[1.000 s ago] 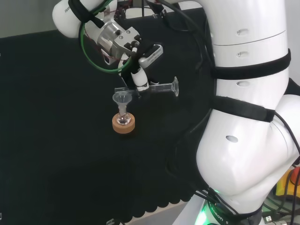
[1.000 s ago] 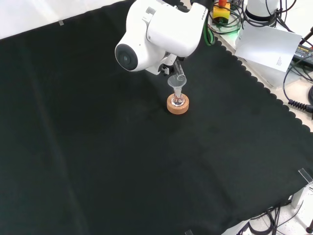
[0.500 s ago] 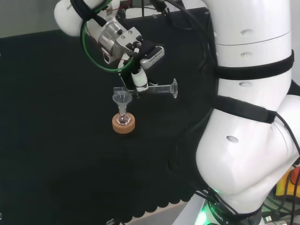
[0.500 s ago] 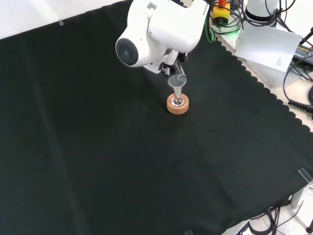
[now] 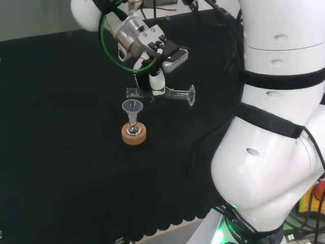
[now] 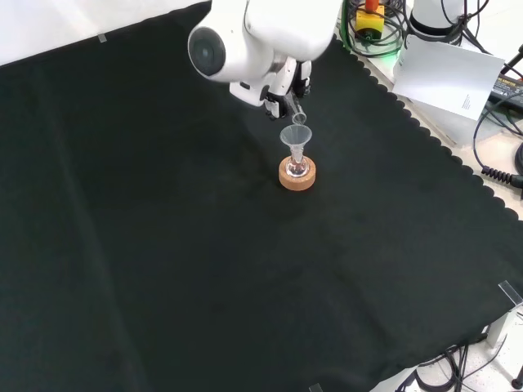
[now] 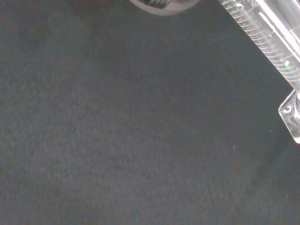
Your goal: Pour the water from the graduated cylinder into the round-bottom flask.
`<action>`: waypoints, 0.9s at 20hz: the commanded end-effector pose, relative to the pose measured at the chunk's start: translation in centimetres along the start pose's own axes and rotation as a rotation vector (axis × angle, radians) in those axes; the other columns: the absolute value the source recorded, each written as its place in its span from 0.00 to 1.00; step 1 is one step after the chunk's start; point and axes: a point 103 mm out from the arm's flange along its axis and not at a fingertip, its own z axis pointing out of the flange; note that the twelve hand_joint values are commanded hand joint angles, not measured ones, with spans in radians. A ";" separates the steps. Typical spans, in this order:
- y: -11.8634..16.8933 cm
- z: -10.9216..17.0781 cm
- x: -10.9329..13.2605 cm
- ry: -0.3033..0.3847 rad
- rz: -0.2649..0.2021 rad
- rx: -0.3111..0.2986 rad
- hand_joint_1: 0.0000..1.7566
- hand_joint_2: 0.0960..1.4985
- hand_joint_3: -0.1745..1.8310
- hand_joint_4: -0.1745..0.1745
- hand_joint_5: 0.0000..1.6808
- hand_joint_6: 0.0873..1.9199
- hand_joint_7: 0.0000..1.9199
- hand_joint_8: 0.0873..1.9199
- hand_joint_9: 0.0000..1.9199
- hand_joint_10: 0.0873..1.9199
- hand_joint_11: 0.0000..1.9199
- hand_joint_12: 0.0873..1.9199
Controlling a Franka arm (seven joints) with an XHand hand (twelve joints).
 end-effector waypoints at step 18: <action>-0.9 3.2 -7.3 0.292 -0.206 -0.557 0.73 0.70 0.09 0.00 0.62 0.44 0.57 0.43 0.78 0.00 0.66 0.36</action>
